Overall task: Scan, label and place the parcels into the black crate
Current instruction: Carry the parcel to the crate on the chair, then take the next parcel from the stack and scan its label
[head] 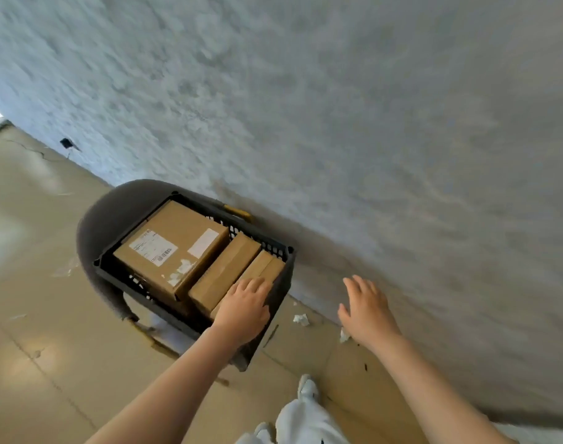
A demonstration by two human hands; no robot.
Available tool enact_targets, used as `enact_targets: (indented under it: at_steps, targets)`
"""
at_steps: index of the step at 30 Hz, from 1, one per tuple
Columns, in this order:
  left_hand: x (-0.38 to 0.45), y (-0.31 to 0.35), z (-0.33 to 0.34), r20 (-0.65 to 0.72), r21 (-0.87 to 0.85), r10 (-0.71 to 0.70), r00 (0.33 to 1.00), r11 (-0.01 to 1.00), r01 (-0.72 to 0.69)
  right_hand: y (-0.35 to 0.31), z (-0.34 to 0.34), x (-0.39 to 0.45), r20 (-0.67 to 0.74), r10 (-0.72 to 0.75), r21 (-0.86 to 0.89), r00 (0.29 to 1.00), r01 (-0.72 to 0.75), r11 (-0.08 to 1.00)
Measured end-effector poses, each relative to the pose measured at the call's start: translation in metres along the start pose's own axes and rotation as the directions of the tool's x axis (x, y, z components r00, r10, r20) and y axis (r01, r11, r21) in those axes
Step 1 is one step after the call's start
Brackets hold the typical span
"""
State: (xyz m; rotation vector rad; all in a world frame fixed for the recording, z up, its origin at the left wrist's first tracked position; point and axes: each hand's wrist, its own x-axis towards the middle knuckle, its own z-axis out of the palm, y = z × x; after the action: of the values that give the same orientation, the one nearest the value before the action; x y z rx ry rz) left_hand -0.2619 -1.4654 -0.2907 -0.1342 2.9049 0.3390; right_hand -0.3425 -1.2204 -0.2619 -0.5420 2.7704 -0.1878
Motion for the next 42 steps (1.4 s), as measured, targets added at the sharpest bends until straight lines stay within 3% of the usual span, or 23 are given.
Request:
enact_targets:
  at_steps: [5,9,14,23,28,33,42]
  targets:
    - [-0.008,0.073,-0.026,-0.072,0.002,0.210,0.975,0.978,-0.210,0.048,-0.019,-0.090,-0.143,0.188,0.058,0.972,-0.182,0.982]
    - [-0.020,0.158,-0.035,-0.105,0.036,0.387,0.916,0.922,-0.386,0.099,-0.034,-0.175,-0.262,0.317,0.152,0.911,-0.286,0.946]
    - [-0.061,0.290,-0.029,-0.130,0.060,0.619,0.775,0.785,-0.617,0.170,-0.045,-0.308,-0.408,0.501,0.294,0.763,-0.410,0.863]
    - [-0.204,0.539,0.034,-0.178,-0.006,0.876,0.448,0.455,-0.891,0.293,-0.033,-0.569,-0.467,0.738,0.460,0.488,-0.579,0.674]
    - [-0.266,0.662,0.063,-0.163,-0.039,0.955,0.249,0.246,-0.968,0.350,-0.018,-0.684,-0.442,0.832,0.522,0.337,-0.657,0.544]
    - [-0.300,0.785,0.101,-0.132,-0.050,0.985,0.111,0.105,-0.993,0.420,0.001,-0.773,-0.379,0.905,0.559,0.193,-0.731,0.391]
    - [-0.329,1.008,0.165,-0.002,-0.092,1.000,-0.004,-0.004,-0.996,0.577,0.009,-0.892,-0.268,0.964,0.588,0.009,-0.791,0.171]
